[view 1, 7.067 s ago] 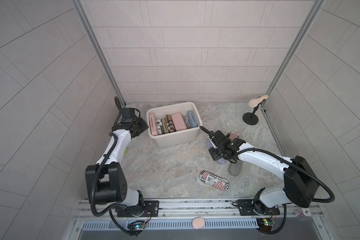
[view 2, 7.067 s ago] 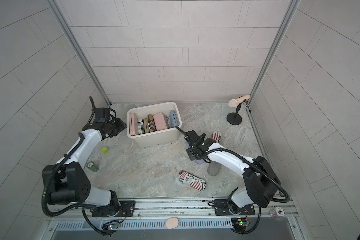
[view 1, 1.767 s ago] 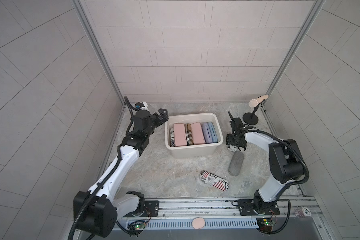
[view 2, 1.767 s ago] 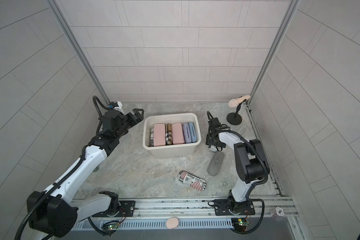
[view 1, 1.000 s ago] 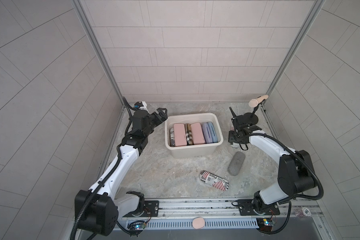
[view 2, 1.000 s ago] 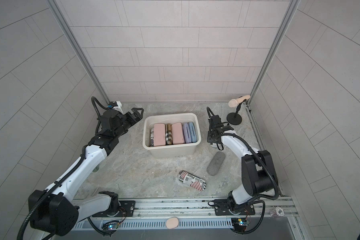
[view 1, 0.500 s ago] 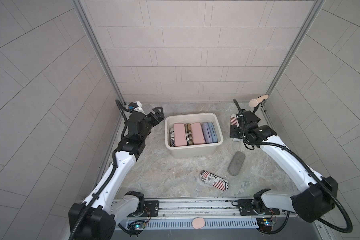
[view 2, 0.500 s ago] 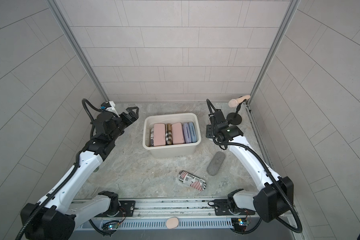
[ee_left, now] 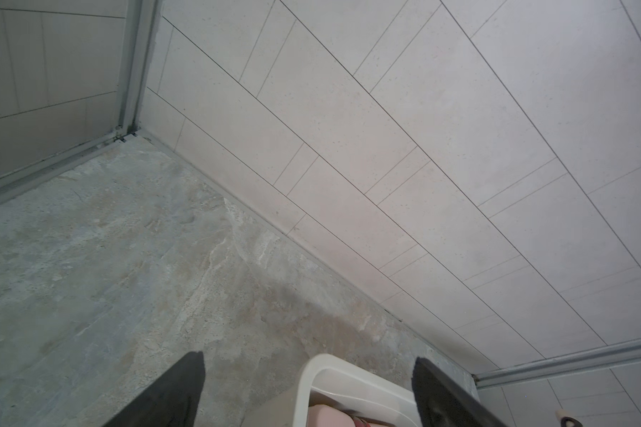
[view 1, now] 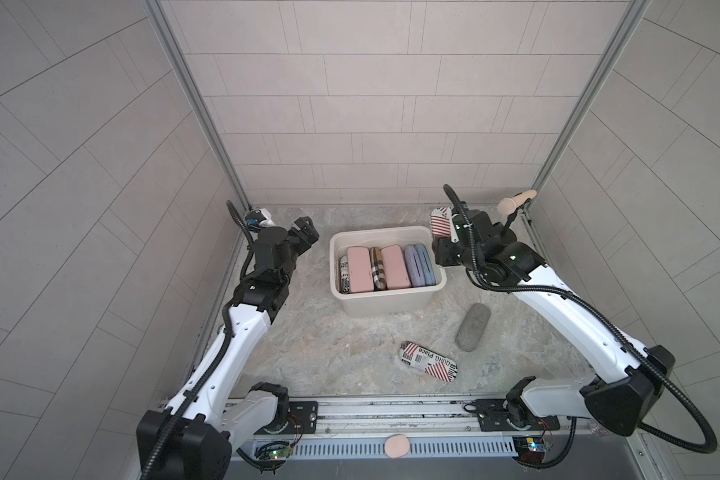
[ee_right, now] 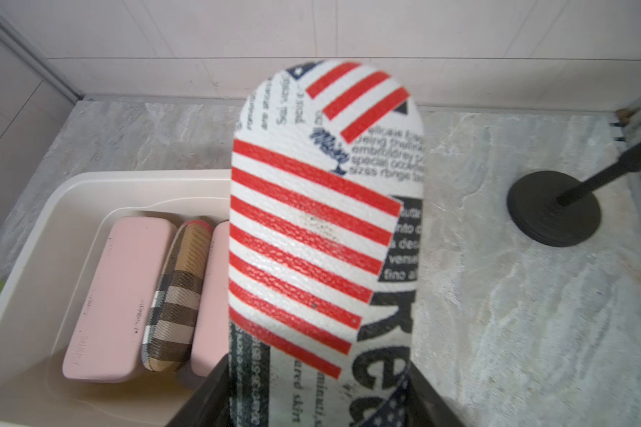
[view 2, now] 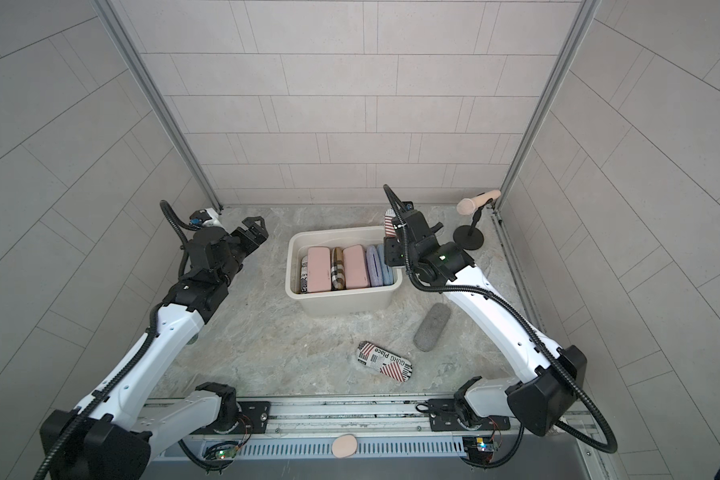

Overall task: Put the glasses cases into the storage boxes
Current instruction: Place the glasses case in the storage box.

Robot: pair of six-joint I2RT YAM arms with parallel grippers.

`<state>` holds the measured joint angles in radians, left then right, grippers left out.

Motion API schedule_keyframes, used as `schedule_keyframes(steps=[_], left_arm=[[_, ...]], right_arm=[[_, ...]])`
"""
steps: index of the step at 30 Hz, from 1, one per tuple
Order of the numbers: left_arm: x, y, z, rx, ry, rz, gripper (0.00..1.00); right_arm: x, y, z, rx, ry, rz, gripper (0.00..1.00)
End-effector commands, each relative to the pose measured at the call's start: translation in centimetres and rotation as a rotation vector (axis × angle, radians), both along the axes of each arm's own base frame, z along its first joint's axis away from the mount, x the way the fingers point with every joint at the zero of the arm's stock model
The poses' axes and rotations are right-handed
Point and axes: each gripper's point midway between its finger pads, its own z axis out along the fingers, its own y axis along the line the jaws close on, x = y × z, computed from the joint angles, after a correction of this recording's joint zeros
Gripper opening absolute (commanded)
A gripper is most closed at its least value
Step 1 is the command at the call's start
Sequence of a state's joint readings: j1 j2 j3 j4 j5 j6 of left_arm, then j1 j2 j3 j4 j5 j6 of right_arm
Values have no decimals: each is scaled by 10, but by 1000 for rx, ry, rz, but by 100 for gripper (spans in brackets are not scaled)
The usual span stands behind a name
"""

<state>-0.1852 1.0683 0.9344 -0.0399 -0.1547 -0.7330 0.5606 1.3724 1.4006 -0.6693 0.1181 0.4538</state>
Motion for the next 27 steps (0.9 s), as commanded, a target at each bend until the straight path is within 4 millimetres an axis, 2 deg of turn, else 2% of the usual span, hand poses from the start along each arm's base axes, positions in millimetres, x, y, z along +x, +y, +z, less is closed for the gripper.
schedule_keyframes(steps=[1,5,9,15,18,22,27], left_arm=[[-10,23,-6,23,25,113,96],[-10,28,-7,26,28,134,96],[-8,29,-8,11,30,126,96],[-6,29,-8,-24,26,114,96],[-4,28,-10,-48,28,102,96],[-2,27,-10,-66,25,89,96],[4,11,-4,-76,12,-8,95]], right_arm=[[12,38,-10,37,11,46,57],[25,72,-35,53,51,94,57],[37,90,-63,67,111,99,57],[39,97,-87,45,149,81,61],[36,95,-88,27,159,75,69],[32,89,-76,12,139,65,80],[28,82,-58,14,110,59,87]])
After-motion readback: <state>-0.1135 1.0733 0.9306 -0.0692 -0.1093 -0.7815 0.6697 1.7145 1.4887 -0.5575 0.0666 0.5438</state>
